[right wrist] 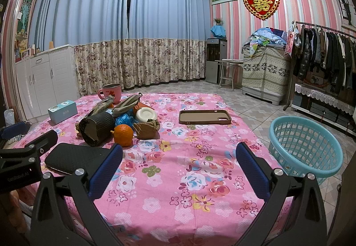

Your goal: Collect trash

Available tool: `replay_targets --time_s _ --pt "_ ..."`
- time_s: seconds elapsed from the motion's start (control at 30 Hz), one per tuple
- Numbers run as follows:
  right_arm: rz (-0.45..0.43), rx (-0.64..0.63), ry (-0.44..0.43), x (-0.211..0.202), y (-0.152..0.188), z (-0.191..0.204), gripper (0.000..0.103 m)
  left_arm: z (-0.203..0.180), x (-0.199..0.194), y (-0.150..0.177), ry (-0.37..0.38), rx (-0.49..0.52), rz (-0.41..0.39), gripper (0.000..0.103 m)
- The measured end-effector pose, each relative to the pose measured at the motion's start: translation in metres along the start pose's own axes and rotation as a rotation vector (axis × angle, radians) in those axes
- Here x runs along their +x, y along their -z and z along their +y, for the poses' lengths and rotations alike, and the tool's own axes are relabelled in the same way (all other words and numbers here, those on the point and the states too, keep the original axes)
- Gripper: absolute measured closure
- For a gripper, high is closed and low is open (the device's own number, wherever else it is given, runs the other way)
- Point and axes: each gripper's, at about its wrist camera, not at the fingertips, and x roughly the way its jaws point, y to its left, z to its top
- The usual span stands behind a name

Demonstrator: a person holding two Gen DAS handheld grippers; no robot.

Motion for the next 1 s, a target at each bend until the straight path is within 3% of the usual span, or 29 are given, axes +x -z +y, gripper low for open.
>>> replay_targets --time_s 1.0 --pt "0.004 0.025 0.040 0.007 -0.004 -0.007 0.004 0.011 0.015 -0.007 -0.015 -0.034 0.044 0.005"
